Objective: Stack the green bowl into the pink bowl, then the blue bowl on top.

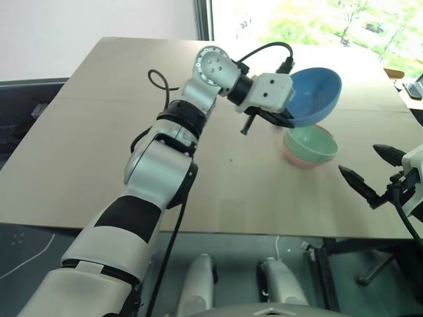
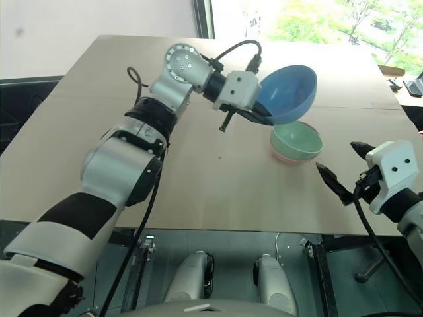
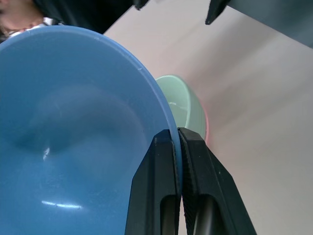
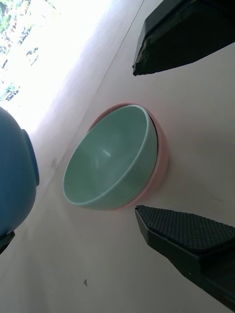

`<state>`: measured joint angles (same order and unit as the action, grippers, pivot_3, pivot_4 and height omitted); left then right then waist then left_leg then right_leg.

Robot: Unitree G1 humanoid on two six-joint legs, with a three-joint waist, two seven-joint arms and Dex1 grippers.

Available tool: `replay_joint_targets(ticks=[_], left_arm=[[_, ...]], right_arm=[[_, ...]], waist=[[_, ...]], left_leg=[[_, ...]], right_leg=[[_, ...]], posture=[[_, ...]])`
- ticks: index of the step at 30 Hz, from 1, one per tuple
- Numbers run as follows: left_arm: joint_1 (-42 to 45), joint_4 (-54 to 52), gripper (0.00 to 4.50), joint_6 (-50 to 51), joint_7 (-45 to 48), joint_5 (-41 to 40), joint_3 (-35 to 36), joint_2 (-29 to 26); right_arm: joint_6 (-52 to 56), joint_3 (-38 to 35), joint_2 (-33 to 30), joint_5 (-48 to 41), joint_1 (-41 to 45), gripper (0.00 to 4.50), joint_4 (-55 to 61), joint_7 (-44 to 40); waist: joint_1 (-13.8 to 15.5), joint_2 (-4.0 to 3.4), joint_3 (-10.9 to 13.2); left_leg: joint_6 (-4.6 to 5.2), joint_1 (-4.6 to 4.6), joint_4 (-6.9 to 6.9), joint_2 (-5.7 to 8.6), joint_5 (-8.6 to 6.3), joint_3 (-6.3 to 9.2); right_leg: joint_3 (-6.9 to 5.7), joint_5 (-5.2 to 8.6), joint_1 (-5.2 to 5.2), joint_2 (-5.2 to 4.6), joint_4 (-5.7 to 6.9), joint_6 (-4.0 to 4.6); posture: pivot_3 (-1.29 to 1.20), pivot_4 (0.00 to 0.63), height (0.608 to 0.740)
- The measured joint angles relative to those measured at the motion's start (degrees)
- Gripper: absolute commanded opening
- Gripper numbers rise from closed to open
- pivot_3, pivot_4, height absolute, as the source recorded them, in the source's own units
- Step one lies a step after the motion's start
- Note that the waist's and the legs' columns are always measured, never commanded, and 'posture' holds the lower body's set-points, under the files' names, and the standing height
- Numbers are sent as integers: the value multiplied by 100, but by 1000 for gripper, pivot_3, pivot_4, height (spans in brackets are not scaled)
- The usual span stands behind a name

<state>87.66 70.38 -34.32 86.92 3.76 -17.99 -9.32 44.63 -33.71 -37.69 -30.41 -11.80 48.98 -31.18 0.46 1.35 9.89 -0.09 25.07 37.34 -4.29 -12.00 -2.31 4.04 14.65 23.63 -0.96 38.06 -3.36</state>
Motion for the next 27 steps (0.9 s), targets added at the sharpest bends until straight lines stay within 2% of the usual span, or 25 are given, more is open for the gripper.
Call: replay_joint_targets(ticks=[4, 9, 18, 27], left_arm=[[73, 267, 22, -360, -355, 489, -186, 110], [349, 456, 22, -624, -1197, 1241, -502, 345], [480, 555, 22, -555, -1310, 1303, -390, 623], [578, 565, 22, -403, -1218, 1288, -161, 647]], right_arm=[[58, -223, 136, -89, -353, 4500, 60, 91], [225, -563, 435, -640, -662, 4500, 260, 285], [-7, -946, 498, -1282, -1357, 4500, 353, 10], [-313, -1176, 285, -1420, -1485, 4500, 168, -200]], waist=[[14, 1, 0], [22, 1, 1], [9, 0, 0], [-7, 0, 0]], left_leg=[[0, 3, 0, 0, 0, 3], [0, 5, 1, 2, 0, 6], [0, 5, 0, 2, 0, 8], [0, 4, 1, 2, 0, 10]], right_leg=[[-2, 0, 0, 0, 0, -1], [-3, 1, 0, -1, -1, -2], [-4, 2, 0, -1, -1, -2], [-5, 2, -2, -1, 1, -2]], posture=[[0, 150, 740], [0, 150, 740], [0, 150, 740], [0, 150, 740]])
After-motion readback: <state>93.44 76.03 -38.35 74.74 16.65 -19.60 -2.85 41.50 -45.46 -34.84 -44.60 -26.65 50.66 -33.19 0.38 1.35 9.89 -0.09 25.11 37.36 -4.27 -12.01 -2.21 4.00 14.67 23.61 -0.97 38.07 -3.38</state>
